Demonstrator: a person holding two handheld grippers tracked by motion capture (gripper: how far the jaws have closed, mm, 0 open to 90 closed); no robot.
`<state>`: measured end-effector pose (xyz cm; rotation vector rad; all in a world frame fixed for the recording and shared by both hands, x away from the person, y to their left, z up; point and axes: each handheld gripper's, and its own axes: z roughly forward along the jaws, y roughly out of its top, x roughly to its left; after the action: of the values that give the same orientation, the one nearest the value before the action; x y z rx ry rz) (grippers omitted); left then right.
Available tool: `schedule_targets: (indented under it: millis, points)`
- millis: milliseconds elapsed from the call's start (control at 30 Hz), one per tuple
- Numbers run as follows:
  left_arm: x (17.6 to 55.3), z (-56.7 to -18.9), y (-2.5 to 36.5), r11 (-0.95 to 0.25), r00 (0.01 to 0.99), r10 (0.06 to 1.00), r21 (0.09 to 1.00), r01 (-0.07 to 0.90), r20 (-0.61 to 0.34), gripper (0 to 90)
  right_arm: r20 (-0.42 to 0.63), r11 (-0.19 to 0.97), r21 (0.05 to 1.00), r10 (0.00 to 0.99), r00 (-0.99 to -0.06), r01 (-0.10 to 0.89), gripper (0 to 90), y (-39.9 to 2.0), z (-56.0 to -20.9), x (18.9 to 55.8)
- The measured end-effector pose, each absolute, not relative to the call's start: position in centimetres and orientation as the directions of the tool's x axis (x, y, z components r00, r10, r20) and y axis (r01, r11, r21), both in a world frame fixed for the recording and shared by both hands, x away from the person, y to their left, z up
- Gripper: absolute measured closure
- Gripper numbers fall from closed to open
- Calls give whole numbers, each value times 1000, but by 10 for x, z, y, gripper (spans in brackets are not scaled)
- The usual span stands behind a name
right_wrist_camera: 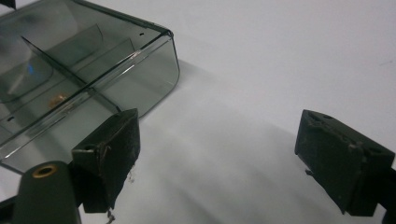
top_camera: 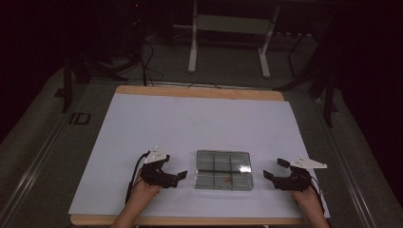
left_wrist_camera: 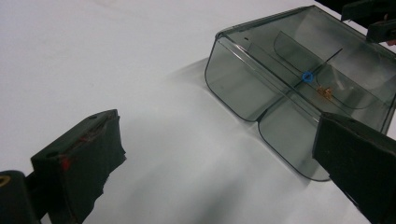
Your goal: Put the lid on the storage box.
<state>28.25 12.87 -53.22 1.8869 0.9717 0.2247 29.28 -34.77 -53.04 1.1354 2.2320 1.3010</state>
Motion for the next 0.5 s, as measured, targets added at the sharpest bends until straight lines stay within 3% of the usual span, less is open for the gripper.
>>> schedule_targets:
  millis: [500]
  points:
    - [274,-536,150,-194,615,753,816,545,-232,23,88,256,845,801,-593,471,145,-366,-532,286]
